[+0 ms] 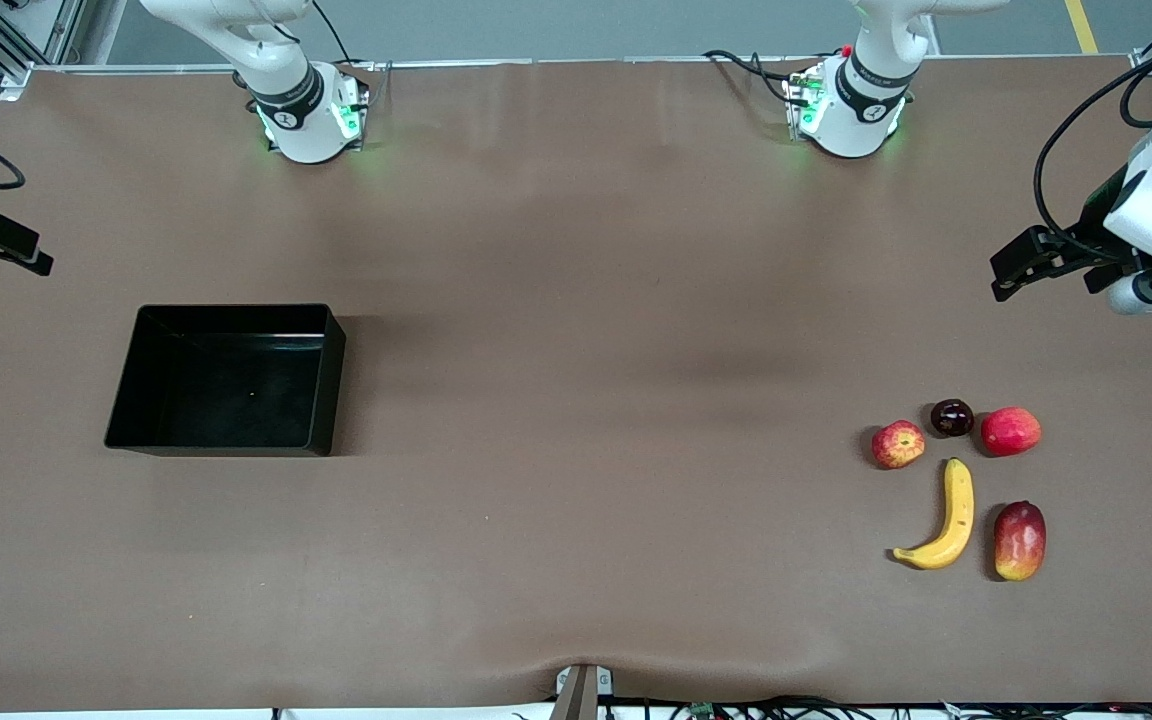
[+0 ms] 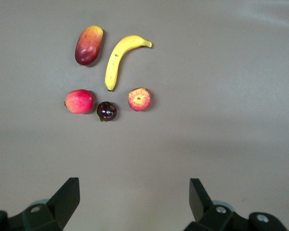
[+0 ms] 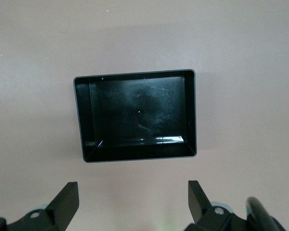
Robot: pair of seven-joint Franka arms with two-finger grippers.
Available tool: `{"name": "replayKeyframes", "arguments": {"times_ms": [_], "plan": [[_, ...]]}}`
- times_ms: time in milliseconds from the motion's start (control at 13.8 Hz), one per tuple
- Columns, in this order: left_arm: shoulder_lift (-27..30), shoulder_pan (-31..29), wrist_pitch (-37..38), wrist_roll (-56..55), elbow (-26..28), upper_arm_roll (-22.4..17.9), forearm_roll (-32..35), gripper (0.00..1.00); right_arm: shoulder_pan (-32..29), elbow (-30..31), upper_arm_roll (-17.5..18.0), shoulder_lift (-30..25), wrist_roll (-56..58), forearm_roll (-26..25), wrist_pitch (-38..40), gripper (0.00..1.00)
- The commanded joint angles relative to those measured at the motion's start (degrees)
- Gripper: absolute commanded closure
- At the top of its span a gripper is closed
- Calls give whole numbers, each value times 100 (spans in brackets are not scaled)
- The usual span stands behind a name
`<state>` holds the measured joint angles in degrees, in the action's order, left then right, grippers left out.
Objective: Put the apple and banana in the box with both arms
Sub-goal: 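Reach the left gripper toward the red-yellow apple beside the plum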
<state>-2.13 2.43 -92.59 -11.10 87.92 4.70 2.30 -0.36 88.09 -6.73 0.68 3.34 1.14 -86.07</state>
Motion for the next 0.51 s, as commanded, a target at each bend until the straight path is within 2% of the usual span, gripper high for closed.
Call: {"name": "replayKeyframes", "arguments": {"times_ms": [0,433], "plan": [[-33,21,66,91,-82,-13,-37,0,-51,-64,22,37,-70,27,3,0],[-304,-50,-30,91,-99,-22,-19,0,-60,-213,14,151,-70,9,11,0]]}}
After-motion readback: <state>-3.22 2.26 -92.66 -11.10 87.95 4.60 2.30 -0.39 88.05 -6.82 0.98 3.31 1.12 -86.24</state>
